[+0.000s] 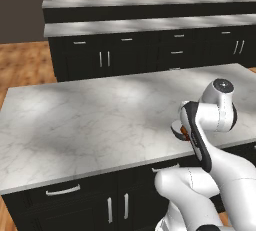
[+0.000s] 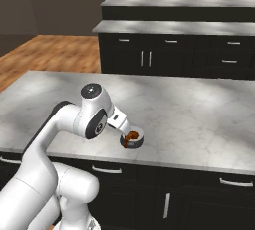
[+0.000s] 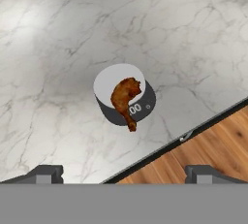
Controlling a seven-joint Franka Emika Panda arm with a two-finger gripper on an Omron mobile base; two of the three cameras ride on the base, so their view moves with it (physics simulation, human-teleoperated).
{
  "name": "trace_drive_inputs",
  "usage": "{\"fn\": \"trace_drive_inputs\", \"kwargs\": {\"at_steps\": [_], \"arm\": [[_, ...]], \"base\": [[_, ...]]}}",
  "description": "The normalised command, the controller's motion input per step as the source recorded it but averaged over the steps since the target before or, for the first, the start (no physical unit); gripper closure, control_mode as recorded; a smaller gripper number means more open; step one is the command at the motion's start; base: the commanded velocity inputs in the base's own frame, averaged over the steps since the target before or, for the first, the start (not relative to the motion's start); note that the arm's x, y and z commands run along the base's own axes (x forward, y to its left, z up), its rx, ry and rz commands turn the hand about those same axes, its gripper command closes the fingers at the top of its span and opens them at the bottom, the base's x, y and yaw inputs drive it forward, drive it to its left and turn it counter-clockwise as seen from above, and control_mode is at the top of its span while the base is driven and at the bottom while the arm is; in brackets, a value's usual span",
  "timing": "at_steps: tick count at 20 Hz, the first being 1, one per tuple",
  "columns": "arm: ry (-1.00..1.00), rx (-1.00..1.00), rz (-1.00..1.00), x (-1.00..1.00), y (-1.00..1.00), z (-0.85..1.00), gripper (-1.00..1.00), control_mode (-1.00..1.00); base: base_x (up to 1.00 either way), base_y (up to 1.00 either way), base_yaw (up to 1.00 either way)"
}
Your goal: Take the chicken drumstick from the fridge and place it on the digital scale on the counter by the fridge. Wait a few seconds for a reading, then move it to the plate on the dining counter.
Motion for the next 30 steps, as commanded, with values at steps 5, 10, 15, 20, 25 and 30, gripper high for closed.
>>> {"fn": "trace_drive_inputs", "kwargs": {"at_steps": [5,10,15,20,25,30], "arm": [[0.0,0.0,0.0,0.0,0.0,0.0,-1.0,-1.0],[0.0,0.0,0.0,0.0,0.0,0.0,-1.0,-1.0],[0.0,0.0,0.0,0.0,0.0,0.0,-1.0,-1.0],[0.0,0.0,0.0,0.0,0.0,0.0,-1.0,-1.0],[0.0,0.0,0.0,0.0,0.0,-0.09,-1.0,-1.0],[0.0,0.0,0.0,0.03,0.0,-0.17,-1.0,-1.0]], "base": [[0.0,0.0,0.0],[0.0,0.0,0.0],[0.0,0.0,0.0],[0.0,0.0,0.0],[0.0,0.0,0.0],[0.0,0.0,0.0]]}}
